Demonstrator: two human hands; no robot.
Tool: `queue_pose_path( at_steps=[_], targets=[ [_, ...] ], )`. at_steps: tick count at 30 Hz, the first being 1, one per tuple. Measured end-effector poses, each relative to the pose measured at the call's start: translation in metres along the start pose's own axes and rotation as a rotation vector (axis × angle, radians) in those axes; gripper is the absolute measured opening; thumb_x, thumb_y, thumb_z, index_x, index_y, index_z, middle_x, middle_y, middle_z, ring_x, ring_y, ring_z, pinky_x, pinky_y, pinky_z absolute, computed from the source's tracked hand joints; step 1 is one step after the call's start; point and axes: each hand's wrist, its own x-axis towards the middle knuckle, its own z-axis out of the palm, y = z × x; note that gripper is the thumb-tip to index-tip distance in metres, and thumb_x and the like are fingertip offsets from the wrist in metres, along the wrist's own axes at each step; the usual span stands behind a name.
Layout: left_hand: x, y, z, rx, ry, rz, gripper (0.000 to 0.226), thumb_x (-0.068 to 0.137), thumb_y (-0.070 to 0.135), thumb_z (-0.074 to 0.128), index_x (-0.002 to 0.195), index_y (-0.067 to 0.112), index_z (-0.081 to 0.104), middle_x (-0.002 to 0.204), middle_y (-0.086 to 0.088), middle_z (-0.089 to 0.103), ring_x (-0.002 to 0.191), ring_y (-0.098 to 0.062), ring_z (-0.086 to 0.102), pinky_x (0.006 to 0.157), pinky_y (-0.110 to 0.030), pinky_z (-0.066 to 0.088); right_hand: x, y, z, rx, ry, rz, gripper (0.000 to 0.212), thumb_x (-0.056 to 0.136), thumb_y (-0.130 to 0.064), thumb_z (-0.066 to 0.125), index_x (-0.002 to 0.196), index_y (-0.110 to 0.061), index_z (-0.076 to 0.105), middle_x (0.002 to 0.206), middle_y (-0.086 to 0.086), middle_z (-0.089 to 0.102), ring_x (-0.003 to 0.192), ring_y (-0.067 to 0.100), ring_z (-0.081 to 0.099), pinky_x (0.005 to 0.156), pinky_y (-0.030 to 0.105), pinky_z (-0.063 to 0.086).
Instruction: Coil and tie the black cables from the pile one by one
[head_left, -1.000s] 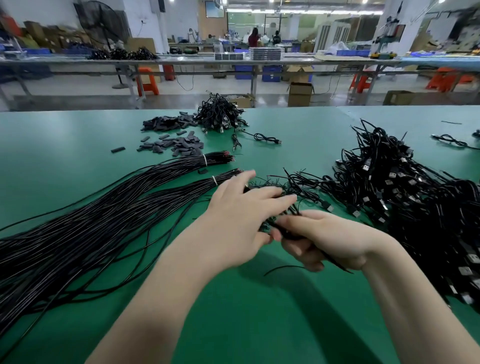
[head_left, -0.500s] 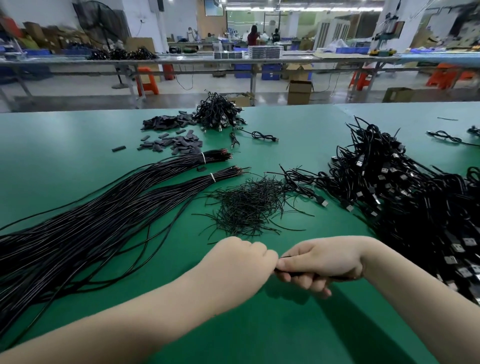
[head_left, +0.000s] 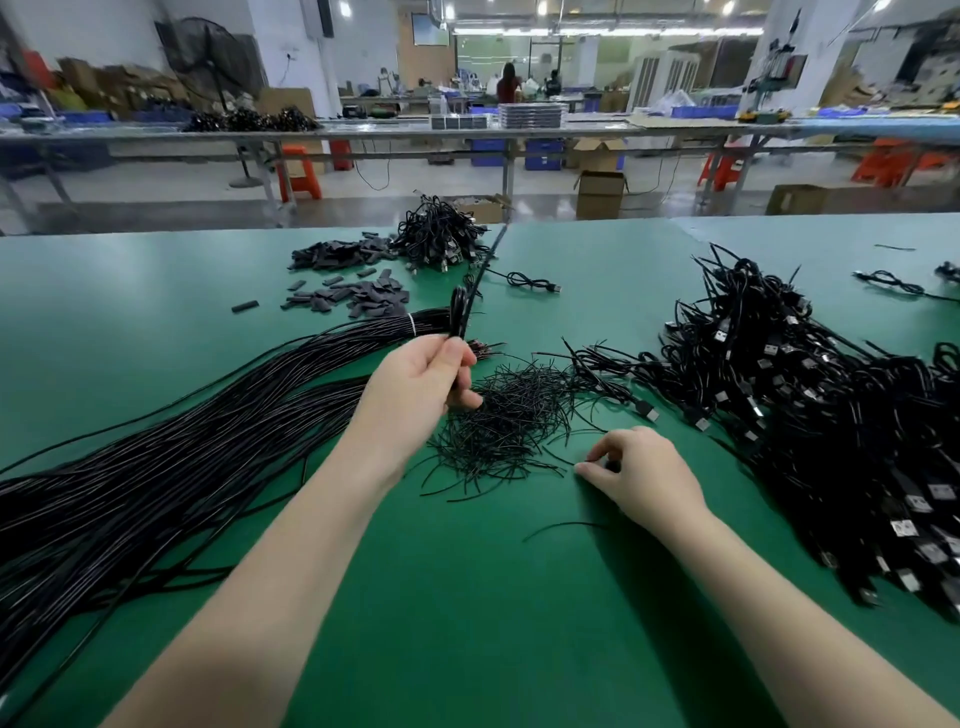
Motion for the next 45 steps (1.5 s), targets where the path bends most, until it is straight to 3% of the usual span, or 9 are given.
queue_pose_path(
  at_steps=[8,14,18,23,26,31,35,40,45],
  targets=[
    [0.004,0.004,0.009,-0.125,-0.038,-0.051,0.026,0.103,0.026,0.042,0.088,0.02,0.062,0.07,0.012,0.06,0.068,-0.005,0.067,0.064,-0.023,0.046,0.002,-0.011,-0.005,-0.214,0.017,-0.161,0.025,0.099,-0.035,0.048,0.104,-0.015,0.061,0.105,0.003,0.062,0.1,0.023,0.053,0.082,0.034,0.046],
    [0.001,0.006,0.008,0.195,-0.064,0.071,0.024,0.101,0.026,0.046,0.086,0.026,0.064,0.072,0.012,0.06,0.064,0.0,0.066,0.073,-0.022,0.05,-0.009,-0.064,-0.062,0.217,0.195,-0.408,0.006,0.086,-0.023,0.071,0.09,-0.026,0.074,0.074,-0.024,0.061,0.07,-0.008,0.059,0.069,0.005,0.045],
    [-0.004,0.007,0.015,0.294,-0.065,0.097,0.025,0.1,0.027,0.048,0.078,0.031,0.06,0.068,0.012,0.06,0.06,0.002,0.064,0.058,-0.01,0.041,-0.021,-0.09,-0.08,0.248,0.256,-0.521,0.009,0.085,-0.021,0.073,0.092,-0.026,0.073,0.078,-0.013,0.067,0.071,0.003,0.061,0.071,0.016,0.048],
    [-0.01,0.013,0.019,0.502,-0.017,0.115,0.031,0.099,0.037,0.046,0.074,0.022,0.056,0.065,0.002,0.066,0.049,-0.004,0.053,0.05,-0.031,0.042,-0.024,-0.097,-0.078,0.183,0.25,-0.6,0.008,0.09,-0.014,0.067,0.096,-0.018,0.068,0.081,-0.002,0.066,0.072,0.011,0.056,0.072,0.028,0.046],
    [-0.014,0.016,0.024,0.675,-0.037,0.122,0.03,0.101,0.043,0.041,0.084,0.022,0.054,0.076,0.0,0.064,0.072,-0.023,0.062,0.06,-0.037,0.049,-0.022,-0.097,-0.08,0.163,0.234,-0.626,0.007,0.089,-0.013,0.066,0.093,-0.018,0.069,0.078,-0.005,0.065,0.067,0.0,0.052,0.067,0.022,0.043],
    [-0.015,0.016,0.034,1.014,0.016,0.18,0.032,0.103,0.043,0.032,0.104,0.019,0.054,0.086,0.002,0.055,0.088,-0.029,0.059,0.063,-0.033,0.034,-0.021,-0.094,-0.076,0.262,0.209,-0.592,0.01,0.087,-0.014,0.069,0.085,-0.024,0.069,0.069,-0.012,0.065,0.062,-0.002,0.054,0.061,0.011,0.041],
    [-0.017,0.016,0.033,1.15,0.025,0.306,0.024,0.103,0.042,0.031,0.089,0.024,0.038,0.071,0.008,0.031,0.069,-0.024,0.044,0.059,-0.032,0.02,-0.018,-0.091,-0.073,0.447,0.157,-0.495,0.019,0.086,-0.016,0.07,0.078,-0.033,0.066,0.066,-0.01,0.066,0.06,0.01,0.06,0.061,0.022,0.051],
    [-0.019,0.016,0.026,1.262,0.055,0.372,0.026,0.103,0.039,0.029,0.09,0.024,0.046,0.076,0.006,0.04,0.049,-0.014,0.018,0.048,-0.029,0.008,-0.017,-0.086,-0.079,0.412,0.123,-0.46,0.012,0.077,-0.027,0.08,0.088,-0.027,0.076,0.073,-0.01,0.07,0.067,0.006,0.063,0.065,0.012,0.049],
    [-0.019,0.02,0.023,1.299,0.008,0.381,0.029,0.102,0.044,0.026,0.093,0.026,0.047,0.079,0.006,0.047,0.053,-0.018,0.025,0.053,-0.034,0.014,-0.021,-0.082,-0.089,0.285,0.185,-0.56,0.003,0.08,-0.029,0.076,0.08,-0.027,0.077,0.071,-0.015,0.064,0.071,0.001,0.055,0.062,0.009,0.04]
  ],
)
